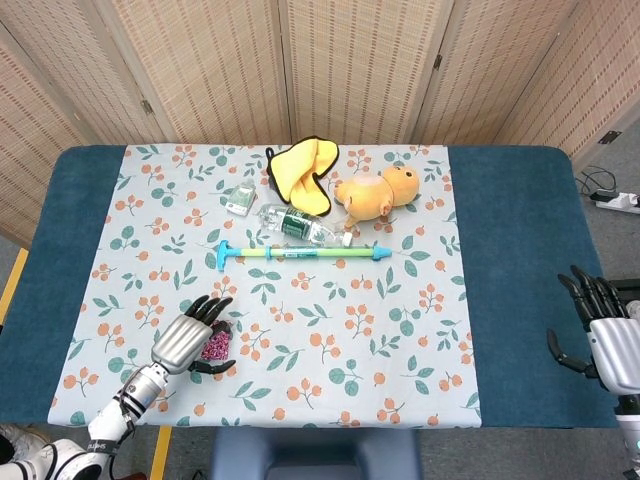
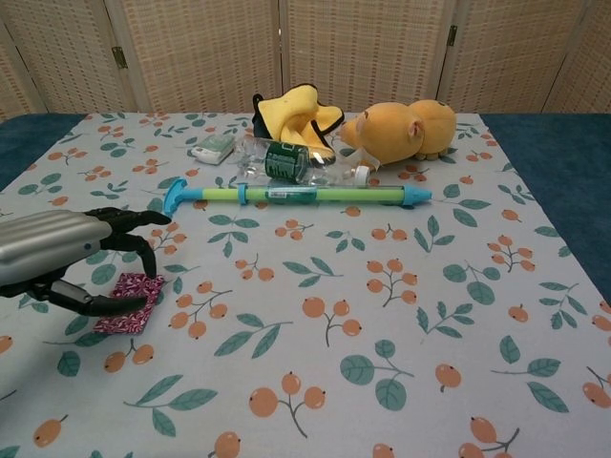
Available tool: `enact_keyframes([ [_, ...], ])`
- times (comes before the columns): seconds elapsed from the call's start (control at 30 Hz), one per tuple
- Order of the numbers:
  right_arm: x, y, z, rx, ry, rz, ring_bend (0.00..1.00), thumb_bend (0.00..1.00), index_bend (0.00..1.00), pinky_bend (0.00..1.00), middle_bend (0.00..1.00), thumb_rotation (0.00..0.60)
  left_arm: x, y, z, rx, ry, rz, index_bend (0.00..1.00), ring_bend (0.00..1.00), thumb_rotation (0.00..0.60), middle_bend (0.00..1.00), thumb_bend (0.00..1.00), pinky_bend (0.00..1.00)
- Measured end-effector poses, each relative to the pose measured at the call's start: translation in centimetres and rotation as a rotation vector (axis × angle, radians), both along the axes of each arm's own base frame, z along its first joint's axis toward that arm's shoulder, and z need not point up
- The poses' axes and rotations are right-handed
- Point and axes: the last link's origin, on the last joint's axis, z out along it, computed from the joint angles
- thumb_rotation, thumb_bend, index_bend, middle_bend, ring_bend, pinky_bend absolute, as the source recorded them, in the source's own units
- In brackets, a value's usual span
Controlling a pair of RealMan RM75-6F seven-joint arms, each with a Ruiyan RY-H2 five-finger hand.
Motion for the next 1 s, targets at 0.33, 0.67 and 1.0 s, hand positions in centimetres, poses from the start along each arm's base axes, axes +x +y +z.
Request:
enact_keyframes([
  [0.33,-0.1,-0.1,-0.2,0.001,-0.002,-0.005,0.00,0.52,0.00,0.00,0.00,0.399,-1.0,-0.1,-0.9,-0.034,0.023,0.073,0.36,0.00,0.167,0.00,0.26,0.00],
  [0.67,-0.1,-0.1,-0.3,0.000,-0.001,-0.003,0.00,0.52,0.00,0.00,0.00,0.400,-1.7,-0.6,-1.6,-0.033,0.032,0.100,0.36,0.00,0.165,0.00,0.26,0.00],
  [1.0,-0.2,-0.1,-0.2,-0.007,-0.005,-0.006,0.00,0.52,0.00,0.00,0.00,0.401,-3.9,-1.1,-0.5,0.001,0.052,0.171,0.36,0.00,0.163,0.00,0.26,0.00],
])
